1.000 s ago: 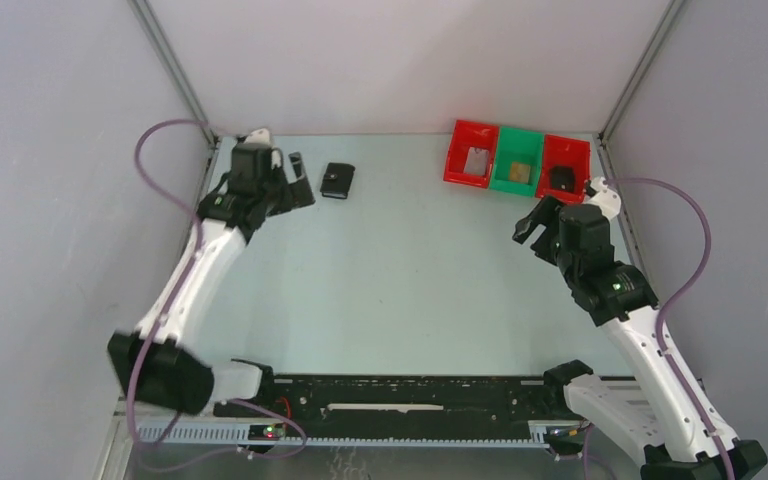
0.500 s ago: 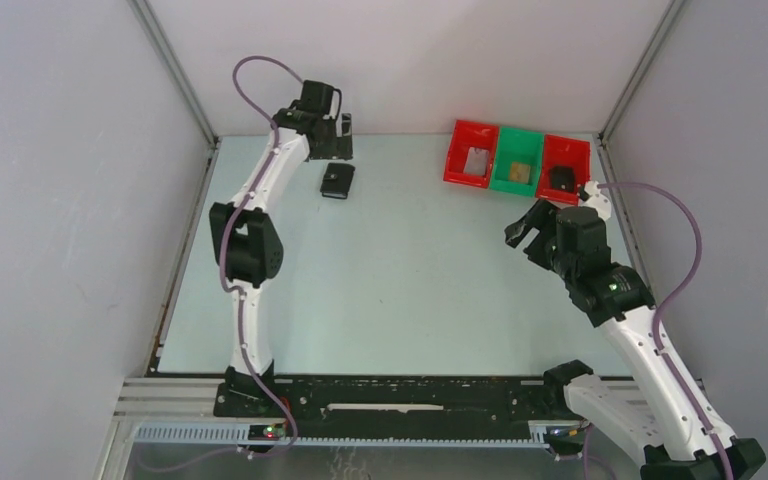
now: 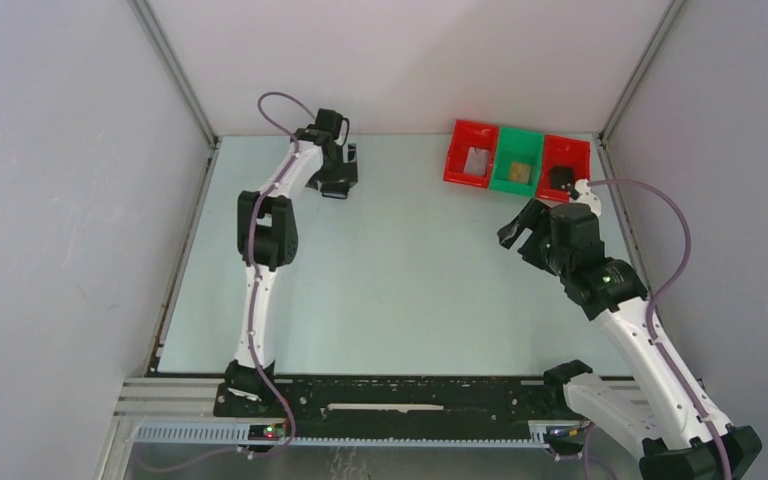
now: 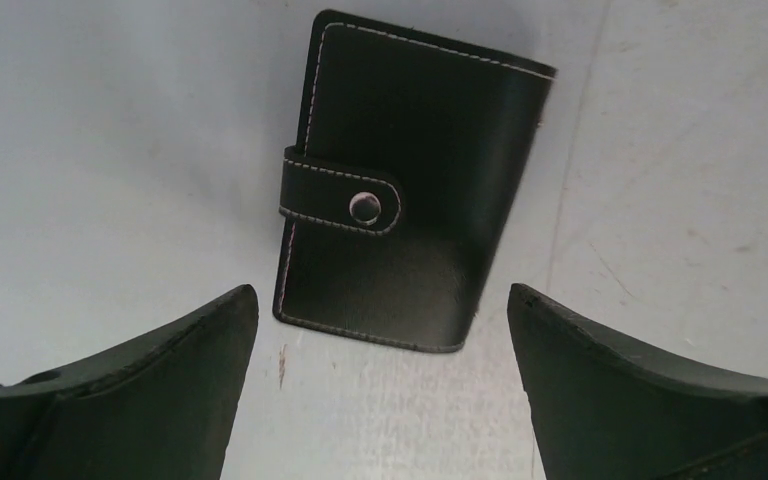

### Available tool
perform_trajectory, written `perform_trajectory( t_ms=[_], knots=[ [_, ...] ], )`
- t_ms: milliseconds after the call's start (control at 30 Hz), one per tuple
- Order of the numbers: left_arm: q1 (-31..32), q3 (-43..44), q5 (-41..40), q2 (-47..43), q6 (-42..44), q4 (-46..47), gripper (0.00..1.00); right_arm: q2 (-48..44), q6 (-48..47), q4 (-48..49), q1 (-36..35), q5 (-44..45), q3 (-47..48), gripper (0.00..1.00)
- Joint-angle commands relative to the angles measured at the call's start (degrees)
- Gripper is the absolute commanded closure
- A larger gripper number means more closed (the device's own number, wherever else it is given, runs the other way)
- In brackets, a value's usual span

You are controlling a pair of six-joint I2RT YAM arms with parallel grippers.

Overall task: Take the credit cards out of the card holder
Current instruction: Move the card holder to the center of the board.

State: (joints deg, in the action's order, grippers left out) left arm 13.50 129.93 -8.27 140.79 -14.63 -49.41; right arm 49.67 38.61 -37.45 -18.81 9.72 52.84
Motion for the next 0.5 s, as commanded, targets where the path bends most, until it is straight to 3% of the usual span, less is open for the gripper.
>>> perform_trajectory(
  t_ms=[0, 267, 467],
  knots=[
    [-1.3, 4.9, 2.9, 2.5, -2.9, 1.6, 0.0, 1.0, -0.8, 2.3, -0.2, -0.9, -0.4, 0.1],
    [-1.4, 8.9, 1.9, 5.6, -4.2, 1.5, 0.07, 3.7, -0.3, 3.9, -0.1, -1.7, -0.4, 0.1],
    [-1.3, 8.2, -0.5, 6.0, -4.7, -0.4, 0.26, 4.7, 0.2, 4.6, -0.1, -2.3, -0.4, 0.1]
  ],
)
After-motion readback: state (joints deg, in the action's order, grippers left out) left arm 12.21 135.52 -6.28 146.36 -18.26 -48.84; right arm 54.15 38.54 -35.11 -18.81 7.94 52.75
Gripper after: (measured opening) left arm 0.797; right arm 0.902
